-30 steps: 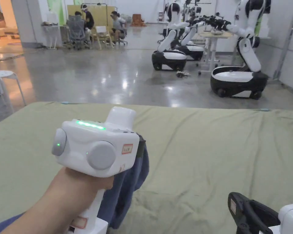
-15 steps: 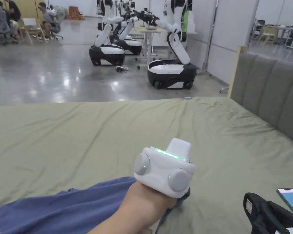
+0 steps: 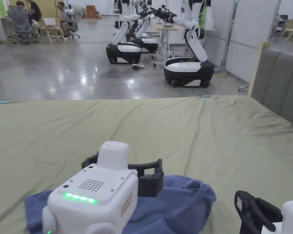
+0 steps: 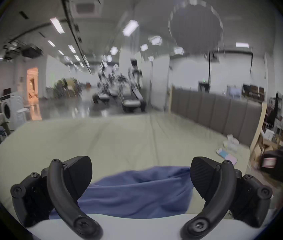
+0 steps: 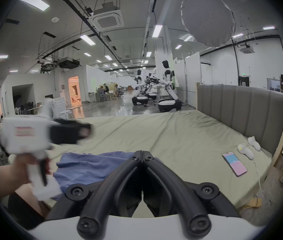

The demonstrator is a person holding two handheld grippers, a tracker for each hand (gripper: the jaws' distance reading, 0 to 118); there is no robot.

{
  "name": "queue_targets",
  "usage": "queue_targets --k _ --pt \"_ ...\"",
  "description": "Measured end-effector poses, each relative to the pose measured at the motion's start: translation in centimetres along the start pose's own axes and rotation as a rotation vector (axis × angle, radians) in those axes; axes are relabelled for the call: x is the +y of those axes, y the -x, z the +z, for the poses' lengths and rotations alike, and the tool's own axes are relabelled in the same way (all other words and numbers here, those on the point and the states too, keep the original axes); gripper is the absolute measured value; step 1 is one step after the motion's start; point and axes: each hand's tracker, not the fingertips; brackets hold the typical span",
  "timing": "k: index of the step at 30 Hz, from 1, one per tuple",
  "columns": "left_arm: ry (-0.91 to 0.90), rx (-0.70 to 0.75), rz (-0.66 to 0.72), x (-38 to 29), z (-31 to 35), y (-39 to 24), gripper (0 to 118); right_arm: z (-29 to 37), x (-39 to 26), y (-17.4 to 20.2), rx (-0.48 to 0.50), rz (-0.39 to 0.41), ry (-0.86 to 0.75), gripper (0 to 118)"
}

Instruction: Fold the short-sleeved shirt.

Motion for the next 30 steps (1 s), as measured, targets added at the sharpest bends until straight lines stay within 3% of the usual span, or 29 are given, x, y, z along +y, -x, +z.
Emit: queue_targets --k 2,4,5,6,7,8,10,13,17,22,25,26,27,28,29,30 --pt "-0.038 0.11 0.028 0.2 4.9 3.8 112 -1.0 0.0 1.2 0.036 0.014 0.008 1" --pt "-0.042 0.209 0.08 0.0 10.3 7.7 99 -2.4 -0.1 2.5 0.062 0.028 0.02 0" --pt "-0.062 0.254 0.11 -0.8 11.7 8.9 71 -2.9 -0.2 3.1 0.076 0.032 0.026 1" --pt "-0.051 0.323 0.106 -1.4 13.8 10.5 10 -3.6 -0.3 3.8 0.096 0.036 0.031 1" --pt "-0.022 0.394 0.126 -2.3 15.2 12.0 0 -4.2 -0.4 4.6 0.111 0.041 0.036 1" --pt "0.005 0.488 0.145 -3.1 16.3 13.2 0 -4.6 -0.4 5.2 0.121 0.046 0.04 1" --pt "0.146 0.485 0.252 -5.2 18.0 15.9 0 -5.5 -0.6 6.6 0.15 0.066 0.054 1" --pt "0.195 0.539 0.248 -7.5 19.4 18.0 0 -6.5 -0.7 8.4 0.17 0.081 0.066 1" --pt "0.205 0.477 0.309 -7.4 18.6 19.7 0 -7.1 -0.6 10.3 0.186 0.104 0.081 1" --pt "0.282 0.333 0.122 -4.7 11.4 21.1 0 -8.1 -0.2 11.1 0.179 0.123 0.1 0" --pt "0.305 0.311 0.115 -4.3 5.1 23.1 3 -8.8 0.1 11.0 0.162 0.129 0.108 1" --pt "0.331 0.302 0.104 -4.3 2.5 23.9 19 -9.1 0.2 10.8 0.153 0.127 0.111 1" --pt "0.378 0.287 0.099 -4.5 0.2 24.5 60 -9.3 0.2 10.7 0.145 0.126 0.115 1" --pt "0.426 0.264 0.111 -5.1 -2.4 25.3 92 -9.5 0.4 10.5 0.136 0.124 0.118 0" --pt "0.502 0.271 0.136 -5.8 -4.1 25.7 110 -9.7 0.4 10.4 0.13 0.124 0.12 1" --pt "0.539 0.287 0.153 -6.6 -5.8 26.1 112 -9.8 0.4 10.1 0.12 0.124 0.124 1"
